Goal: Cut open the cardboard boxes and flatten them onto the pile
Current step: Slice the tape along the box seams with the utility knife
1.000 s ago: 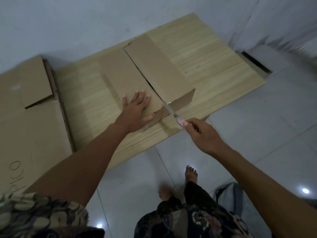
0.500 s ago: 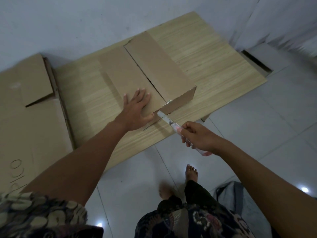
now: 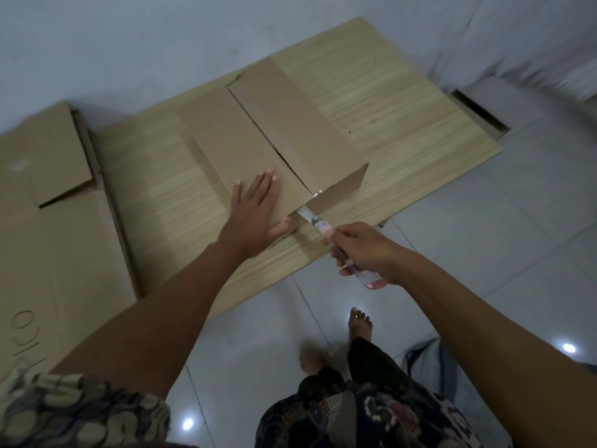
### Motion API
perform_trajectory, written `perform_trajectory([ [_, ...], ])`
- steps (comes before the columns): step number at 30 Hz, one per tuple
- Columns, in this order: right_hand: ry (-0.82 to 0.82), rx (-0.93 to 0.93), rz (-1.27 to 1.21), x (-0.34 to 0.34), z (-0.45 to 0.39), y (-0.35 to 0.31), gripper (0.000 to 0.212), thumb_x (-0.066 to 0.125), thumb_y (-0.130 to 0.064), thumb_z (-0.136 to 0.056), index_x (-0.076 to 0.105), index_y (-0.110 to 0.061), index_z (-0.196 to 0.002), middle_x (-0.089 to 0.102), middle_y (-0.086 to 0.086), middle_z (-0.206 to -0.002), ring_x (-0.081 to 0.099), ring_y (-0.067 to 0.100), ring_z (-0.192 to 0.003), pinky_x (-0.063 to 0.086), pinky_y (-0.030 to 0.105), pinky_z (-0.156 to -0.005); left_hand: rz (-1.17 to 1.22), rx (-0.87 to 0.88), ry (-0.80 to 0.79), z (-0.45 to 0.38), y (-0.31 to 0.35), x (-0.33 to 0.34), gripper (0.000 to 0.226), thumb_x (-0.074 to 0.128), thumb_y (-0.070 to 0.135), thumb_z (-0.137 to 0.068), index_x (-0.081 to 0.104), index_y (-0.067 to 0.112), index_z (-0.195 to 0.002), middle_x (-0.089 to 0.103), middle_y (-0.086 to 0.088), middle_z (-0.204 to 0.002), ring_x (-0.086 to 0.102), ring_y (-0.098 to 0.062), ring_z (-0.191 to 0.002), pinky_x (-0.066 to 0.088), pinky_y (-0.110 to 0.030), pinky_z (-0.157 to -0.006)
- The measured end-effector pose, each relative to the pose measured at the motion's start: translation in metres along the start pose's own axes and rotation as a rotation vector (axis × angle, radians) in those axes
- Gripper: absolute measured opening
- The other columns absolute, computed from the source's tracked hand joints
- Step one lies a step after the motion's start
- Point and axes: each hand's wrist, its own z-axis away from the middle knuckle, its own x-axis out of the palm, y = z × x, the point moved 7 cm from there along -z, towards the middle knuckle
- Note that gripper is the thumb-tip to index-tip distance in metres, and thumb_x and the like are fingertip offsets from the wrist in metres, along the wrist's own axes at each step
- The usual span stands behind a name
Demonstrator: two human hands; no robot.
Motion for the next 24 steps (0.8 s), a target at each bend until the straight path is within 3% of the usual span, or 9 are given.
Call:
perform_trajectory([
  [4, 0.032, 0.031, -0.027, -0.002, -0.002, 0.005, 0.041, 0.051, -0.061, -0.096, 0.071, -0.026, -0.096, 0.07, 0.005, -0.091, 0.066, 0.019, -0.082, 0.053, 0.06, -0.093, -0.019, 0.008, 0.024, -0.001, 0.003, 0.002, 0.091, 0.026, 0.063, -0.09, 0.019, 0.006, -0.16, 0.011, -0.01, -0.169, 0.007, -0.021, -0.157, -0.005, -0.046, -0.123],
  [10, 0.056, 0.046, -0.066, 0.006, -0.013, -0.007, 0.048, 0.051, -0.065, -0.094, 0.072, -0.022, -0.094, 0.067, -0.003, -0.079, 0.065, 0.015, -0.075, 0.052, 0.059, -0.093, -0.015, 0.005, 0.061, -0.002, 0.002, 0.002, 0.086, 0.03, 0.059, -0.091, 0.025, 0.007, -0.159, 0.018, -0.011, -0.168, 0.015, -0.023, -0.155, -0.001, -0.044, -0.123],
  [14, 0.042, 0.038, -0.038, -0.009, -0.007, 0.003, 0.048, 0.05, -0.066, -0.093, 0.071, -0.023, -0.098, 0.07, 0.003, -0.09, 0.066, 0.019, -0.082, 0.053, 0.059, -0.093, -0.005, 0.01, 0.099, -0.001, 0.0, 0.003, 0.081, 0.036, 0.056, -0.092, 0.032, 0.007, -0.157, 0.026, -0.011, -0.166, 0.021, -0.024, -0.154, 0.006, -0.048, -0.123],
  [18, 0.041, 0.039, -0.098, 0.0, -0.018, -0.004, 0.053, 0.052, -0.069, -0.091, 0.072, -0.02, -0.095, 0.066, -0.002, -0.078, 0.063, 0.017, -0.074, 0.051, 0.056, -0.092, -0.026, 0.001, 0.108, -0.005, 0.0, 0.004, 0.077, 0.035, 0.053, -0.095, 0.035, 0.006, -0.156, 0.03, -0.013, -0.164, 0.025, -0.026, -0.153, 0.01, -0.049, -0.122],
  [24, 0.041, 0.058, -0.086, -0.012, -0.017, 0.005, 0.051, 0.054, -0.067, -0.091, 0.073, -0.02, -0.096, 0.068, 0.001, -0.083, 0.063, 0.017, -0.077, 0.052, 0.055, -0.091, -0.035, 0.027, 0.138, -0.005, 0.003, 0.003, 0.073, 0.039, 0.05, -0.095, 0.04, 0.004, -0.153, 0.036, -0.015, -0.161, 0.031, -0.028, -0.15, 0.015, -0.05, -0.121],
])
